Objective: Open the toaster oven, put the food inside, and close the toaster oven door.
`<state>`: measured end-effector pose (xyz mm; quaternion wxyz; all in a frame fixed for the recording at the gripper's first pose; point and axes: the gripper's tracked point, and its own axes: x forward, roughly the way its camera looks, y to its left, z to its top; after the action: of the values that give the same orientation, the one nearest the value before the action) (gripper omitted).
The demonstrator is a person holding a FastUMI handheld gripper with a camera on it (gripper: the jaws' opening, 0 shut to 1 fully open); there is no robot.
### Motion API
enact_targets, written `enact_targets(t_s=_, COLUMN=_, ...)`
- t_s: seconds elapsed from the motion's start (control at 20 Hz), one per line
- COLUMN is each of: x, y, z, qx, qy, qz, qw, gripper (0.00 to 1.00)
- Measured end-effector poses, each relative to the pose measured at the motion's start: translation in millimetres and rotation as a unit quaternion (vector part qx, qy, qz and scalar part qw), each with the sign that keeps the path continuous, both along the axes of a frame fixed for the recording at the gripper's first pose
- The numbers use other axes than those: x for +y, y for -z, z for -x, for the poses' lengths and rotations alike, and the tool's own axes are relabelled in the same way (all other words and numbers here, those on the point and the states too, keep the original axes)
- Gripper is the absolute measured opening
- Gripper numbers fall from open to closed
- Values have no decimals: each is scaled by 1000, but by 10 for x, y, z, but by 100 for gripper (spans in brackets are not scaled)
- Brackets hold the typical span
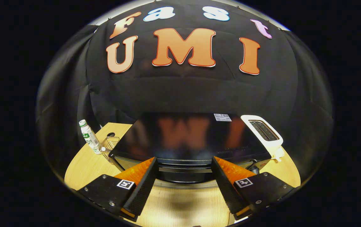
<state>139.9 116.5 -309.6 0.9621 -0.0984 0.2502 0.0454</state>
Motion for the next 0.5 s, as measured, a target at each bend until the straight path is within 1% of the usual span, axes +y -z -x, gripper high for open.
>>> enact_targets(t_s=0.2, x=-7, y=16, z=136, qx=-2, qy=1, qz=3, qw=1000, gripper=100)
enact_targets(t_s=0.5, x=-53, y=57, z=483, qx=9, qy=1, qz=14, qw=1000, gripper=100)
